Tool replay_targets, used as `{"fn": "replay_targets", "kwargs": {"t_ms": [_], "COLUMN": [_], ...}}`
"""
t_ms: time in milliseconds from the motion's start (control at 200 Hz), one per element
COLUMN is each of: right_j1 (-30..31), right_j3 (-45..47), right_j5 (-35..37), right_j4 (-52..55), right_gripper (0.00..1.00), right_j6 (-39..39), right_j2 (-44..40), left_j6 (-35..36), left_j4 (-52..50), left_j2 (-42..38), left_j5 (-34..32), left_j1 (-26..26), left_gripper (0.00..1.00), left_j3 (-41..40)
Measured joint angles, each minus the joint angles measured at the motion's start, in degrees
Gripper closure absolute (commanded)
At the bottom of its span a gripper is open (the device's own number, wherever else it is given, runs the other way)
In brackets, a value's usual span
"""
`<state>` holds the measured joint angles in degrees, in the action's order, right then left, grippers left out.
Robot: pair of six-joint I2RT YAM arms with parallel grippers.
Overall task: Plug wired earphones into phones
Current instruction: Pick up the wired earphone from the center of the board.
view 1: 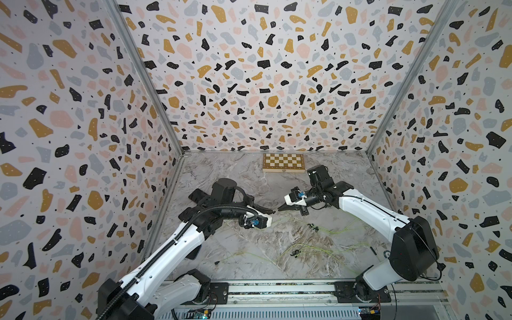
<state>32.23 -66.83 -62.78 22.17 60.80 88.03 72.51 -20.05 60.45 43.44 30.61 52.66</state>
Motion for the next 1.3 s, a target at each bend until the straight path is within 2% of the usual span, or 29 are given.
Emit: {"fn": "replay_targets", "kwargs": {"t_ms": [105, 140, 235, 265, 305, 425, 611, 811, 1121, 1302], "right_j1": [0.0, 0.0, 0.0, 0.0, 0.0, 0.2, 2.4, 7.2, 8.3, 8.2], "right_j3": [0.0, 0.0, 0.1, 0.4, 1.3, 5.6, 11.3, 11.6, 11.6, 11.6], "right_j5": [0.0, 0.0, 0.7, 1.2, 2.0, 4.8, 7.6, 10.3, 14.8, 15.5], "right_j4": [0.2, 0.2, -1.2, -2.5, -4.6, -10.6, -19.8, -24.8, -28.5, -28.7], "right_gripper": [1.0, 0.95, 0.56, 0.5, 0.48, 0.48, 0.55, 0.62, 0.76, 0.77], "right_j6": [0.0, 0.0, -1.5, -2.6, -4.1, -8.5, -16.8, -25.5, -33.9, -34.7], "right_j2": [0.0, 0.0, -0.1, -0.3, -1.1, -5.3, -13.6, -14.6, -13.6, -13.6], "left_j6": [0.2, 0.2, -0.2, -0.6, -1.5, -6.0, -15.0, -22.2, -23.9, -24.0], "left_j4": [-0.3, -0.4, -0.6, -0.6, -0.7, -0.9, -0.5, 2.5, 2.6, 2.6], "left_j2": [0.0, 0.0, 0.0, 0.0, 0.0, 0.0, 0.0, -0.9, -1.1, -1.1], "left_j5": [0.0, 0.0, 0.0, 0.0, -0.1, -1.7, -3.8, -4.7, -5.0, -5.0], "left_j1": [0.0, 0.0, 0.0, 0.0, 0.0, 0.0, 0.0, 0.0, 0.1, 0.1], "left_gripper": [1.0, 1.0, 1.0, 1.0, 1.0, 1.0, 1.0, 1.0, 1.0, 1.0], "left_j3": [0.0, 0.0, 0.0, 0.0, 0.0, 0.0, 0.0, -0.2, -0.2, -0.2]}}
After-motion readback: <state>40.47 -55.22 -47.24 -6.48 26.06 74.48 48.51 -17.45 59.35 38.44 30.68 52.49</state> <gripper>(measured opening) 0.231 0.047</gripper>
